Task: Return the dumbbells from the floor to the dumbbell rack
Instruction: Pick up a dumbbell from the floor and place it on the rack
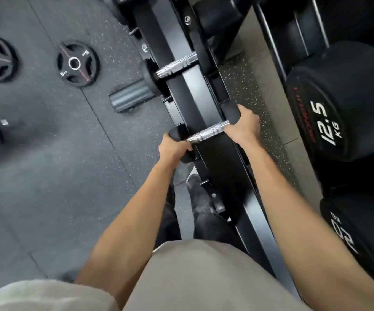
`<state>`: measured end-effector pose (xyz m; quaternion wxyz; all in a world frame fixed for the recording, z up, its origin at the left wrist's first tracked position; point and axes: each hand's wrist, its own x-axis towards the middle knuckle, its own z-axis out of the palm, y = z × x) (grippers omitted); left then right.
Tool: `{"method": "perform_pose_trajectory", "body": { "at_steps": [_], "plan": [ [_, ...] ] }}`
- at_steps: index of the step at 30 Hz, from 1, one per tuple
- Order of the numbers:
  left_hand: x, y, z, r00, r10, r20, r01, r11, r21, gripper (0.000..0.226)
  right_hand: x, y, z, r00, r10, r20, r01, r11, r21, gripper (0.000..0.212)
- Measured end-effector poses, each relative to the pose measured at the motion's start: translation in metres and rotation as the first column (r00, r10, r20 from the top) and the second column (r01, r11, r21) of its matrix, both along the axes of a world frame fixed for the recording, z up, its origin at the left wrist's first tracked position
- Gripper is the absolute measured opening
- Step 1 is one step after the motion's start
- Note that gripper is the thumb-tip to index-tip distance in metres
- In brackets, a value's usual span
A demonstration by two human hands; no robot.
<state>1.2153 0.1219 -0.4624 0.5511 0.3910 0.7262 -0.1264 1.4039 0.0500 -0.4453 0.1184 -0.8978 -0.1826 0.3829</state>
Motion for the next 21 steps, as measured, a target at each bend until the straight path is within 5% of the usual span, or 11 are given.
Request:
{"method": "perform_pose_trajectory", "body": {
  "at_steps": [10, 21],
  "plan": [
    [-0.004, -0.025, -0.041, 0.999, -0.022, -0.043, 0.018, 0.996, -0.083, 0.071, 0.002, -0.012, 0.009, 0.983, 0.005, -0.182, -0.025, 0.994, -0.109, 0.073],
    [-0.011, 0.001, 0.045, 0.979, 0.022, 0.204, -0.034, 0.998, 0.055, 0.050, -0.035, 0.024, 0.070, 0.956, 0.258, -0.136, -0.250, 0.965, 0.076, 0.060]
  ]
}}
